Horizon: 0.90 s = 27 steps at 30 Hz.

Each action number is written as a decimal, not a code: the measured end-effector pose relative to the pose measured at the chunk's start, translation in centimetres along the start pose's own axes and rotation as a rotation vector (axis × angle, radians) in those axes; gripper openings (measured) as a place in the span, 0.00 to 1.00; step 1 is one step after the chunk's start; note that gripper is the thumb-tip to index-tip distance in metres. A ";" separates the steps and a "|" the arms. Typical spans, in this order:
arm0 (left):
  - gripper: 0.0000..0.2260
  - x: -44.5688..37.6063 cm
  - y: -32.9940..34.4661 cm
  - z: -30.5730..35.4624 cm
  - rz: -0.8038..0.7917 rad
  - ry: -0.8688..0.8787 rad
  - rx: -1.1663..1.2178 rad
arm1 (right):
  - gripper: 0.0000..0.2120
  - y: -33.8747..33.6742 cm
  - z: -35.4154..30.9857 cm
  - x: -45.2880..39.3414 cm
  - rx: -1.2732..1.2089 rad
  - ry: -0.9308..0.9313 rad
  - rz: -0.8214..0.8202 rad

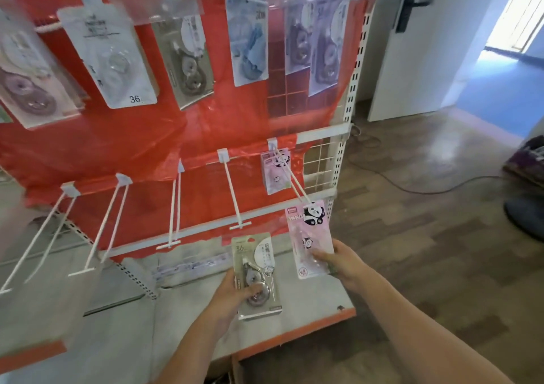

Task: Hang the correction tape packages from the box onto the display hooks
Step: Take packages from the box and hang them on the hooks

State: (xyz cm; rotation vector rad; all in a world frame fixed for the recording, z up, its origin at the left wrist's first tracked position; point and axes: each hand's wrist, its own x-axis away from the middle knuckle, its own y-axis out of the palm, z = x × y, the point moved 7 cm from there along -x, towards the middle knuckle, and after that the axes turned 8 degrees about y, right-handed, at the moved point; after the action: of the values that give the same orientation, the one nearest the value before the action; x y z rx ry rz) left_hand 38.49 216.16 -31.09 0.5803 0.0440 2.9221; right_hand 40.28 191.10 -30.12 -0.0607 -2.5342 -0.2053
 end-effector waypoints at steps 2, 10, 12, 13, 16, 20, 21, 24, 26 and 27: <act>0.24 -0.9 0.3 -0.2 -0.007 -0.005 0.012 | 0.13 -0.1 -0.5 -0.3 -0.013 -0.012 -0.027; 0.26 -5.3 0.1 -0.8 -0.031 -0.031 0.029 | 0.13 -0.6 -0.4 -2.3 -0.010 0.024 -0.053; 0.28 -6.2 0.0 -0.8 -0.022 -0.036 0.030 | 0.13 -0.3 -1.0 -3.1 -0.004 0.033 -0.040; 0.28 -6.6 0.0 -0.7 -0.015 -0.039 0.031 | 0.12 -0.3 -1.2 -3.8 0.001 0.039 -0.029; 0.27 -7.5 0.0 -0.8 0.025 -0.043 0.047 | 0.05 0.0 -2.8 -6.0 0.014 0.048 0.004; 0.42 -8.7 -0.4 -1.2 0.085 -0.034 0.028 | 0.04 0.4 -5.5 -10.1 0.039 0.061 0.046; 0.44 -9.0 -0.6 -1.5 0.092 -0.029 0.028 | 0.02 0.6 -6.2 -11.2 0.065 0.068 0.048; 0.34 -9.6 -0.8 -1.8 0.137 -0.030 0.040 | 0.13 1.3 -8.5 -14.1 0.141 0.059 0.051; 0.29 -10.0 -0.7 -1.7 0.140 -0.019 0.051 | 0.15 2.1 -9.9 -15.7 0.151 0.053 0.057; 0.29 -10.2 -0.6 -1.6 0.136 -0.017 0.054 | 0.16 2.5 -10.4 -16.5 0.128 0.052 0.056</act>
State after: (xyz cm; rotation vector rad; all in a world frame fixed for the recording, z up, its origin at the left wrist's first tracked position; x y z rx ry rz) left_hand 47.28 215.07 -36.47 0.6404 0.0844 3.0560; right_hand 59.89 191.92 -30.66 -0.0751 -2.4837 -0.0216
